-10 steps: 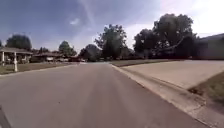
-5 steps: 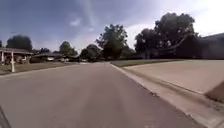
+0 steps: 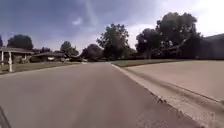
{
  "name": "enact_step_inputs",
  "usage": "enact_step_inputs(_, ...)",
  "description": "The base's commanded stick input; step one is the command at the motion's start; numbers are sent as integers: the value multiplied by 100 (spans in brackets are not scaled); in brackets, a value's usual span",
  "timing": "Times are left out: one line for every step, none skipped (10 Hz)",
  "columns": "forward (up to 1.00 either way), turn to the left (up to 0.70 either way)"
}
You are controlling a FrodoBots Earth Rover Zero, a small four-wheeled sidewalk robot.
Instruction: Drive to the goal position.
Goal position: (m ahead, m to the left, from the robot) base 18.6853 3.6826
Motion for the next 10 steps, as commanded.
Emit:
enact_step_inputs(70, 3)
enact_step_inputs(70, 3)
enact_step_inputs(70, 3)
enact_step_inputs(70, 3)
enact_step_inputs(70, 3)
enact_step_inputs(70, 3)
enact_step_inputs(70, 3)
enact_step_inputs(70, 3)
enact_step_inputs(70, 3)
enact_step_inputs(70, 3)
